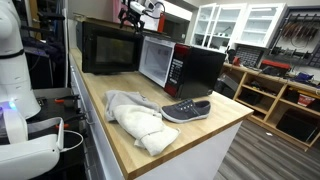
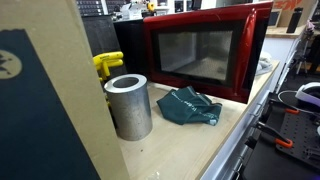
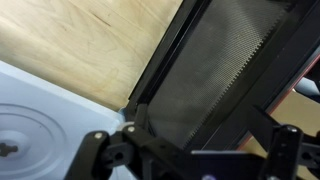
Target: Open the microwave then push it backwards.
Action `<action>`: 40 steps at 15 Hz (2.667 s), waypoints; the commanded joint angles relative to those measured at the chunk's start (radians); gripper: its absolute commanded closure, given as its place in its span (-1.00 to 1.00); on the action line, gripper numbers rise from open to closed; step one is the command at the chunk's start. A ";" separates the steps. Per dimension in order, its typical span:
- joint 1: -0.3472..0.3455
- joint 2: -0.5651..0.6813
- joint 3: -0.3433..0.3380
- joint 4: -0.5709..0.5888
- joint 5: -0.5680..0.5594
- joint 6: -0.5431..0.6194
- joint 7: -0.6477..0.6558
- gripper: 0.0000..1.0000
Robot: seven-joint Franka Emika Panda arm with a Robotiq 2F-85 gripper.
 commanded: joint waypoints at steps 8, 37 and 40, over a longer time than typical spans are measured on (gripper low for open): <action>-0.041 -0.022 -0.036 -0.008 -0.247 0.154 -0.031 -1.00; -0.156 0.150 -0.088 -0.130 -1.130 0.787 0.114 1.00; -0.169 0.160 -0.100 -0.140 -1.221 0.845 0.147 1.00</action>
